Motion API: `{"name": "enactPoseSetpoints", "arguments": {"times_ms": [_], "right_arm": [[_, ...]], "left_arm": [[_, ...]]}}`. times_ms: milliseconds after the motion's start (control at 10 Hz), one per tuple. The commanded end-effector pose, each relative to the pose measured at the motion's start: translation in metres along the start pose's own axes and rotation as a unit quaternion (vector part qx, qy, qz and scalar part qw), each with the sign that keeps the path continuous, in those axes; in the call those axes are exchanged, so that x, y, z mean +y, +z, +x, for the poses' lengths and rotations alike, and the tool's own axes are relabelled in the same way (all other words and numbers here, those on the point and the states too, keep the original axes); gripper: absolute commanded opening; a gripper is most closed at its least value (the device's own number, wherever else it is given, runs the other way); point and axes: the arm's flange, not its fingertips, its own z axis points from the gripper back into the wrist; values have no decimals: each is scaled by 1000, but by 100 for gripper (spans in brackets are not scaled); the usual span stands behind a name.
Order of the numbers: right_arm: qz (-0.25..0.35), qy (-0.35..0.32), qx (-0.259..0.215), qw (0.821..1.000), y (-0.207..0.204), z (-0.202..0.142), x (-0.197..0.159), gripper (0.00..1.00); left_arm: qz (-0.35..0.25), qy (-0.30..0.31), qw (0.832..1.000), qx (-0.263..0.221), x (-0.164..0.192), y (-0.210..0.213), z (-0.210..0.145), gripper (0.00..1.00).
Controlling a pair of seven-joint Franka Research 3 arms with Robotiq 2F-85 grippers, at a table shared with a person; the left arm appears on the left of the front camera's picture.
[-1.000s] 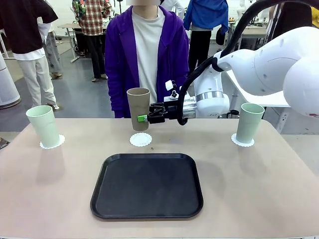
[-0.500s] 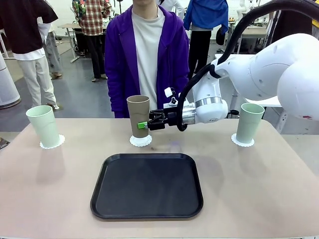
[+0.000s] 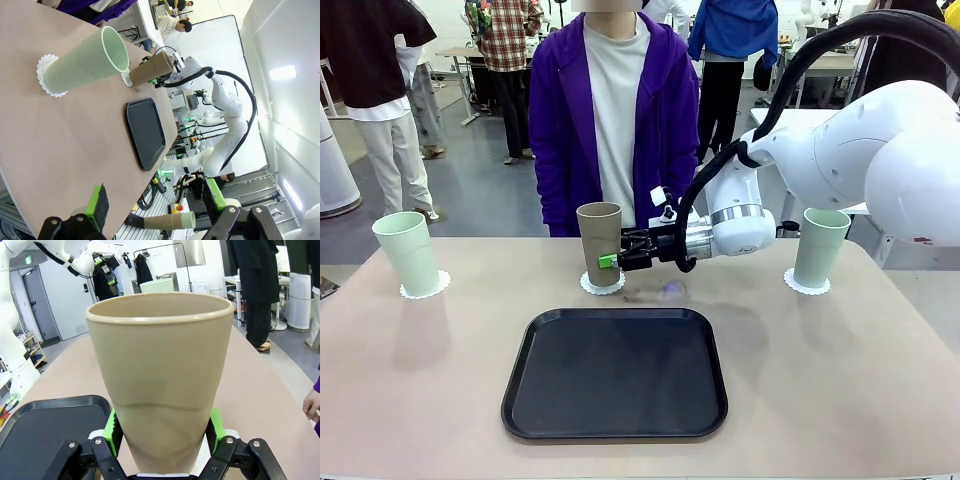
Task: Place coasters on the table and set cups on them.
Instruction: Take one Reusable plastic cup from the Flat Tray and place it on a coaster set by the human.
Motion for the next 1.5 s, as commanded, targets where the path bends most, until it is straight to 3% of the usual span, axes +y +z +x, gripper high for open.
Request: {"name": "enactPoseSetpoints", "arguments": {"times_ms": [0,400,800,1400], "right_arm": [[0,0,0,1000,0,1,2,81],[0,0,0,1000,0,0,0,81],[34,49,-19,998,-2,-7,-3,81],[16,62,-14,998,-8,-7,-24,81]], "left_arm": [[3,3,1000,-1,-2,1,0,100],[3,3,1000,-1,-2,1,0,100],[3,3,1000,-1,-2,1,0,100],[3,3,1000,-1,-2,1,0,100]]}}
